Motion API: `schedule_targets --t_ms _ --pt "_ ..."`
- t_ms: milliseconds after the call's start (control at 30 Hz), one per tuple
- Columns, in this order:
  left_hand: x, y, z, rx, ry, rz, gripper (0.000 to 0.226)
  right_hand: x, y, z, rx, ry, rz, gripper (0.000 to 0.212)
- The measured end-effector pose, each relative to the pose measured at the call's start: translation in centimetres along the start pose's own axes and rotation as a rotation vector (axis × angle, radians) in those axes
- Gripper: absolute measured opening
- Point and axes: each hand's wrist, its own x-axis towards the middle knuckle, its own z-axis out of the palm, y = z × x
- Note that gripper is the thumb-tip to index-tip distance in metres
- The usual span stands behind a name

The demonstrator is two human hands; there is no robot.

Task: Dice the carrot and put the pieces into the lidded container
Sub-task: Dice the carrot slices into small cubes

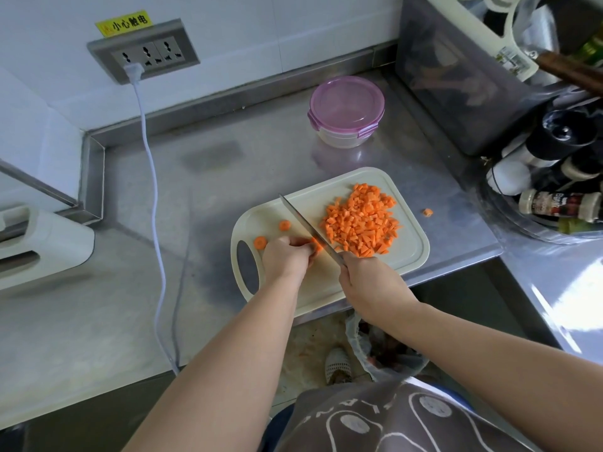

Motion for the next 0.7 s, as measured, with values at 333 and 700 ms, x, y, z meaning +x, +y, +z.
schedule_targets --t_ms 333,700 --pt "0.3 -0.2 0.0 0.001 0.011 0.007 0.024 -0.1 0.0 0.1 -0.023 -0.019 0.000 0.021" --pt "0.2 -0.3 -0.1 0.060 0.021 0.030 0.015 1.0 -0.1 0.5 -0.087 -0.106 0.066 0.020"
